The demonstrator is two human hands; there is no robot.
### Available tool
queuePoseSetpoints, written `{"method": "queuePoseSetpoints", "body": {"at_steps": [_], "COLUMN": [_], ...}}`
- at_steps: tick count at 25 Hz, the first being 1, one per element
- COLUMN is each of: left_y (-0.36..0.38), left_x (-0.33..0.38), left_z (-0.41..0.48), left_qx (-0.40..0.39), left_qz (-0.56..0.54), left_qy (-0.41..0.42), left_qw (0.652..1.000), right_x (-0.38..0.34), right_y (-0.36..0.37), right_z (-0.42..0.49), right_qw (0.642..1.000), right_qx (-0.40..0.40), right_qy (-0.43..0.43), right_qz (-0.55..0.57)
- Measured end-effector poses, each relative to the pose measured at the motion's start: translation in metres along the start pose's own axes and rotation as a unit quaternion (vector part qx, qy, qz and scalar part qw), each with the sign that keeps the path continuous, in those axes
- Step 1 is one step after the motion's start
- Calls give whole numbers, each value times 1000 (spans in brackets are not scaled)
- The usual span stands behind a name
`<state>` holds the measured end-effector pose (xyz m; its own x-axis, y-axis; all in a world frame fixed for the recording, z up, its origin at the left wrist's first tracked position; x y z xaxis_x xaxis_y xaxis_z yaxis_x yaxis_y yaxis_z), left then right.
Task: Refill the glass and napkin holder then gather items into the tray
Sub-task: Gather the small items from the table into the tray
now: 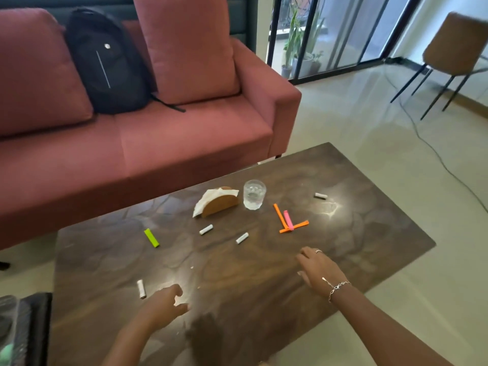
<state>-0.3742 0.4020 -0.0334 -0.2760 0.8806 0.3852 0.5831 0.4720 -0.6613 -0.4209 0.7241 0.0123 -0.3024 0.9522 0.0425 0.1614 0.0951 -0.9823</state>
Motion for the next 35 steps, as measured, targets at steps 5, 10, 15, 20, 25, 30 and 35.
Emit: {"method": "queuePoseSetpoints", "body": {"at_steps": [5, 10, 15, 20, 25, 30, 35], "left_y": [4, 18, 27, 29, 39, 63, 78], "left_x": [37, 117, 211, 258, 278, 290, 306], "left_z": [38, 75, 119, 167, 215, 255, 302], "left_qx": [-3, -12, -2, 58, 114, 146, 152], "left_qz": [-11, -13, -59, -106, -126, -91, -45], "left_qy": [-16, 6, 39, 18, -25, -69, -95], "left_qw": [1000, 1000, 998, 993, 985, 983, 983], "right_x": [55, 108, 160, 209, 246, 275, 278], "right_y": [19, 39, 61, 76, 95, 123, 138], "right_z": [39, 64, 93, 156, 218, 256, 277], "right_qw": [997, 993, 989, 988, 991, 992, 996], "right_qx": [-69, -112, -145, -153, -132, -120, -75], "right_qy": [3, 20, 23, 5, -8, -28, -50], "right_qz": [22, 34, 14, -13, -24, -30, -13]}}
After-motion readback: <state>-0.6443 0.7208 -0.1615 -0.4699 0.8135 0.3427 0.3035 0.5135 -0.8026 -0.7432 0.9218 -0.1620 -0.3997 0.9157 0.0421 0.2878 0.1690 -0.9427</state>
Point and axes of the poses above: each hand's wrist, its own z-axis towards the middle knuckle, its own y-axis out of the palm, x = y × z, the point moved 10 cm from there along z, towards the middle knuckle, and after that the axes turned 7 degrees about -z, right-handed, at the moved point
